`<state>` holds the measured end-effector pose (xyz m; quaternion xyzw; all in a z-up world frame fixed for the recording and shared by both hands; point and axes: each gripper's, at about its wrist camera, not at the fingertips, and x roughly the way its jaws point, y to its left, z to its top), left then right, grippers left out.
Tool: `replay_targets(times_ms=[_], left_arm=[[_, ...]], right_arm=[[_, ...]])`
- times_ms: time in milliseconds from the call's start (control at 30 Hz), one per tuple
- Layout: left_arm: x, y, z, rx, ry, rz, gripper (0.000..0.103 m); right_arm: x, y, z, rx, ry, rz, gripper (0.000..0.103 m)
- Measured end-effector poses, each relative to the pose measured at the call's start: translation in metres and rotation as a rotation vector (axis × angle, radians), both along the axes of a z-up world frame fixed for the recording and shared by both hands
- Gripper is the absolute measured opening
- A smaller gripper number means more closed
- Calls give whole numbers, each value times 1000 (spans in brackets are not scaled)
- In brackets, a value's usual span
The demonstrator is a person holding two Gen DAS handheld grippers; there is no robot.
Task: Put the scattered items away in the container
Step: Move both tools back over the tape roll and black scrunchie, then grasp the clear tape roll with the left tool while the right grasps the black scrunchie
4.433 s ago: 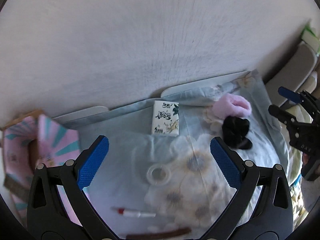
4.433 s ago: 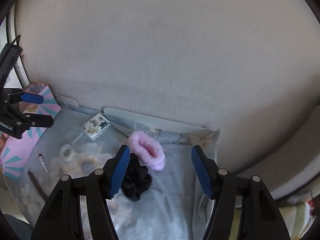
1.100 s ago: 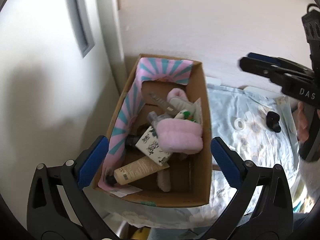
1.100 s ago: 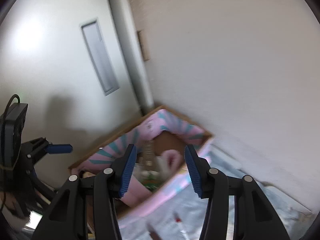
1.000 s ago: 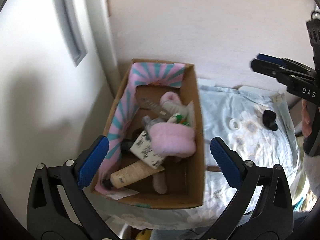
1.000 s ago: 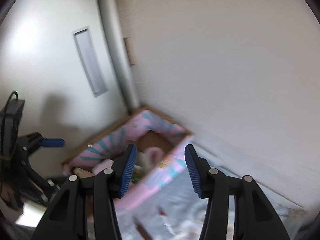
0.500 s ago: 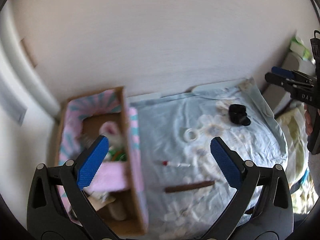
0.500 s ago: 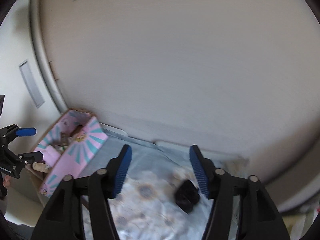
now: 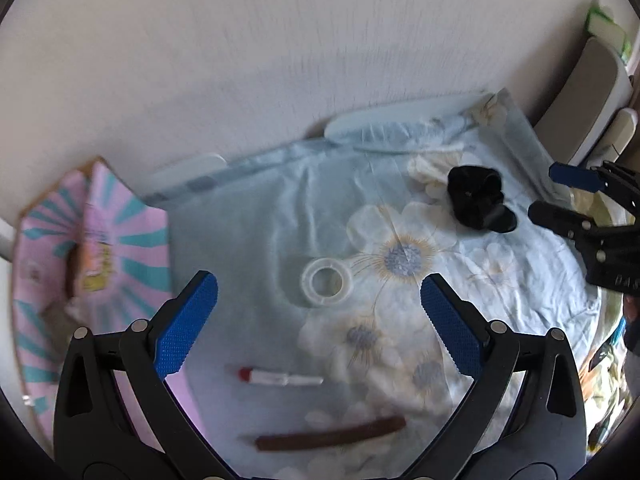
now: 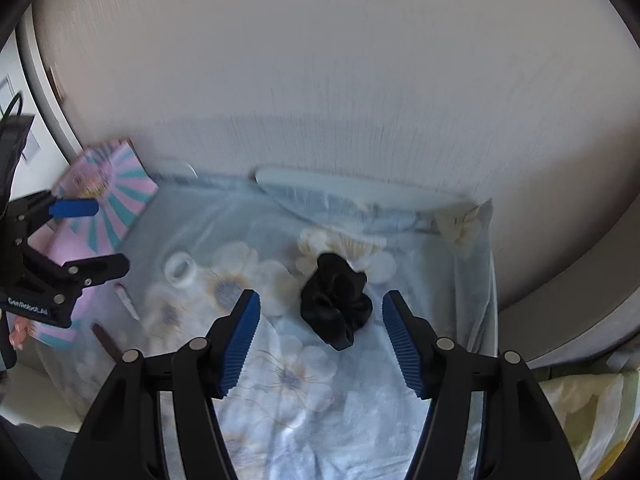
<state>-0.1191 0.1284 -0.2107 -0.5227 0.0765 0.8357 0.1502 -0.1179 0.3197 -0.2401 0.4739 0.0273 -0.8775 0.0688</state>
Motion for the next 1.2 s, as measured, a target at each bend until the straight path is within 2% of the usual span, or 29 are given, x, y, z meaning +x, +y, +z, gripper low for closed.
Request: replay_targets(times_ms=[233, 500, 567, 700, 733, 767, 800, 867, 900, 967, 1200], left_arm=[[-18, 4, -35, 15, -45, 11, 101], [-20, 7, -58, 6, -71, 11, 97], [-19, 6, -65, 8, -86, 12, 94], [-11, 9, -68, -24, -45, -16, 91], [-9, 8, -67, -21, -33, -21, 87], [-8, 8, -66, -18, -25, -22, 80], [-7, 6, -65, -14, -16, -22, 75], [-5, 3, -61, -8, -2, -17, 47], [-5, 1, -60, -5, 2, -12, 41], [-6, -3, -59, 12, -3, -7, 40], [-1, -6, -49, 45, 5, 4, 40]], right_arm=[[-17, 3, -38, -8, -40, -6, 59], [-28, 2, -55, 8, -53, -11, 59], [-29, 2, -60, 20, -55, -13, 59], [-30, 4, -69, 18, -66, -4, 59], [-30, 4, -70, 19, -68, -1, 55], [-29, 4, -70, 27, -65, 0, 45], [-28, 5, -70, 46, -58, -1, 42], [-27, 6, -68, 50, -54, -3, 28], [-26, 8, -66, 48, -50, -10, 26], [-25, 12, -64, 51, -44, -28, 18], [-18, 17, -49, 21, -13, -49, 15]])
